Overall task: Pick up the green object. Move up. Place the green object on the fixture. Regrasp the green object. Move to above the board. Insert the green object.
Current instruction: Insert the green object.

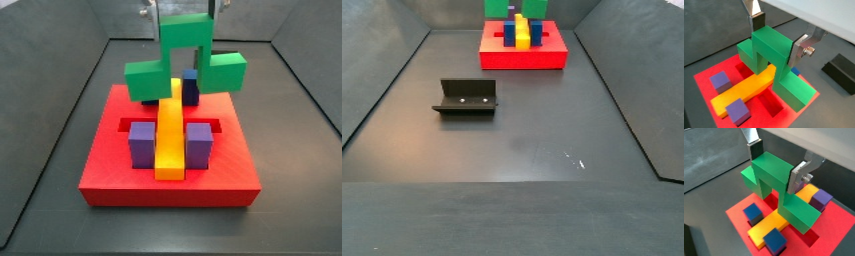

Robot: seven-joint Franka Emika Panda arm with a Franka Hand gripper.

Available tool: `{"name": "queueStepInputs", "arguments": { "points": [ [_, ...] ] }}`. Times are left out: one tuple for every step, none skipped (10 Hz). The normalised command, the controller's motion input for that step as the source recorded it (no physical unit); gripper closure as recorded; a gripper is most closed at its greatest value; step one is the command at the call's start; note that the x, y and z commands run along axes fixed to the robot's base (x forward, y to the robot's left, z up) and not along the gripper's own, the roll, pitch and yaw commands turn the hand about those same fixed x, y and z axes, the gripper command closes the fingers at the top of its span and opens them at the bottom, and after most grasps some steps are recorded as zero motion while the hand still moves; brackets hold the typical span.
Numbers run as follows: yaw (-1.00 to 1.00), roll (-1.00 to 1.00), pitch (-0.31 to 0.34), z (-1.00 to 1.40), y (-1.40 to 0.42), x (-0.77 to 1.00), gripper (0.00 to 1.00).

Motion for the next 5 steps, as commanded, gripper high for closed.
{"name": "queueStepInputs", "arguments": {
  "points": [
    [0.07, 0.11, -0.074, -0.26, -0.3, -0.13, 1.0],
    [0.05, 0.06, -0.06, -0.21, -0.24, -0.01, 1.0],
    [0.0, 0.04, -0.069, -0.19, -0.05, 0.1, 1.0],
    [0.0, 0.04, -0.051, -0.15, 0.0, 0.19, 1.0],
    [0.0, 0.06, 0.0, -0.13, 0.0, 0.17, 1.0]
  ]
}}
